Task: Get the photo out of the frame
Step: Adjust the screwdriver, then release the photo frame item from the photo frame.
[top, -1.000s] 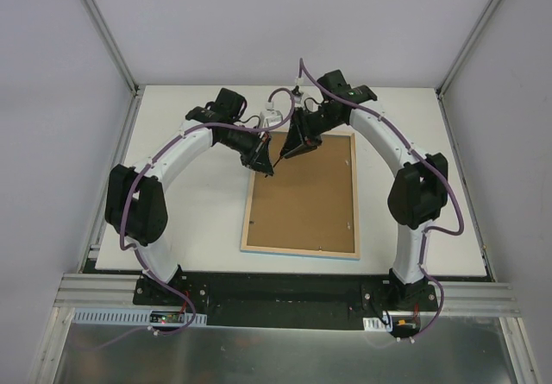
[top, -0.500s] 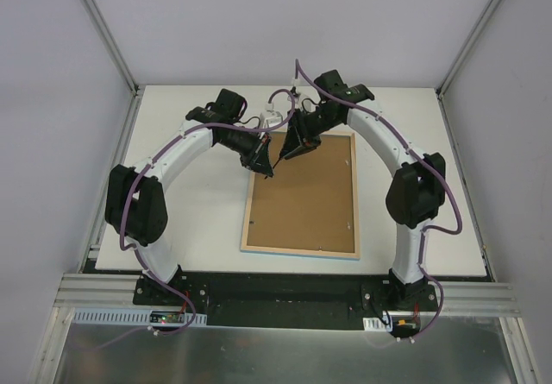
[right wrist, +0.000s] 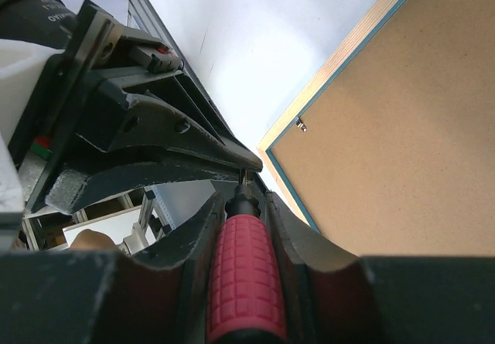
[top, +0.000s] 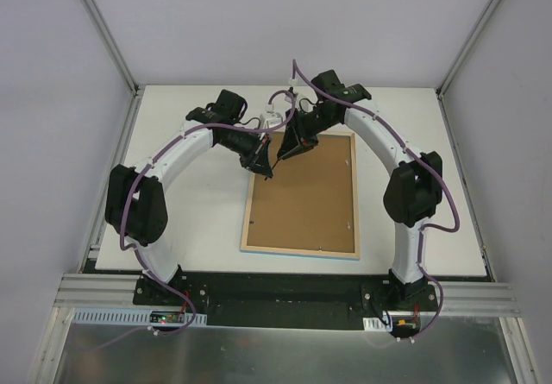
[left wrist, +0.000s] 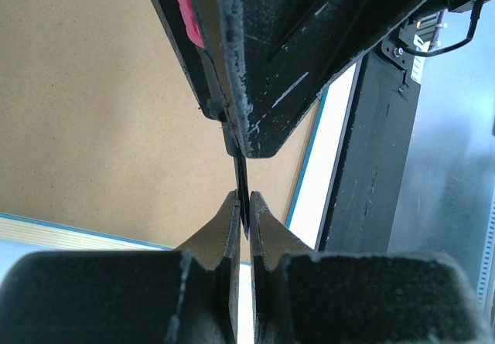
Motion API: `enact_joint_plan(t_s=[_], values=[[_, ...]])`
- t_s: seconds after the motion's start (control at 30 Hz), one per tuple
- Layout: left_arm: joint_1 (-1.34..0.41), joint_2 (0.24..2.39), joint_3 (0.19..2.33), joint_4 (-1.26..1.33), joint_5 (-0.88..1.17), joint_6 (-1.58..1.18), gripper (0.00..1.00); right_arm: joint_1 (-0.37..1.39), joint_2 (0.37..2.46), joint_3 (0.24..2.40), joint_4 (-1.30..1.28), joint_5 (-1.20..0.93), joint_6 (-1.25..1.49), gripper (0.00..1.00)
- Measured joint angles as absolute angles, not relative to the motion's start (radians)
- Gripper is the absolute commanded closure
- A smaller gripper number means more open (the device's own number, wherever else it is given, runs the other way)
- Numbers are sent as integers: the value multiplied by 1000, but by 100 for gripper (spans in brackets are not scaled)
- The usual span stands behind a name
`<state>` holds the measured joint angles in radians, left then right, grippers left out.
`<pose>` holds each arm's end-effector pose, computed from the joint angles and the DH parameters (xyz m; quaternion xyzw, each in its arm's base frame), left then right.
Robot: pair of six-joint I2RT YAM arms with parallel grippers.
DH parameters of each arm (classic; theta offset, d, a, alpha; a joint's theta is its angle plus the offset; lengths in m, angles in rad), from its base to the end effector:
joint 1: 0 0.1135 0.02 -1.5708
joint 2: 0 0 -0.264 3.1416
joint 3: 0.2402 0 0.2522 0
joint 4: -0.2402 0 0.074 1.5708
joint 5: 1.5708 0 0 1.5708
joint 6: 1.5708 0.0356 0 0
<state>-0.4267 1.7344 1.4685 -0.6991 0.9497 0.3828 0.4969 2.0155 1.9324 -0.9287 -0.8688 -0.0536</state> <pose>0.3240 -0.1791 0.2896 0.4596 0.7266 -0.4421 0.2556 0.3686 0.2308 0.3091 -0.3487 0.8075 0.4496 0.1552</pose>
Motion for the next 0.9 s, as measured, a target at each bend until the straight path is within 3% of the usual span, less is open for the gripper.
enact_joint_plan(t_s=[0.07,0.37,0.47,0.9], values=[[-427,1734,1468,-699,949,381,74,498,2016,1932,-928,-868,-60,99],[-402,1733,1472,-668,959,359,26,532,1998,1866,-891,-759,-122,99],[-361,1733,1480,-667,959,348,21,532,1973,1814,-831,-705,-132,99],[-177,1914,1494,-580,871,138,21,541,1958,1757,-443,-426,-178,99]])
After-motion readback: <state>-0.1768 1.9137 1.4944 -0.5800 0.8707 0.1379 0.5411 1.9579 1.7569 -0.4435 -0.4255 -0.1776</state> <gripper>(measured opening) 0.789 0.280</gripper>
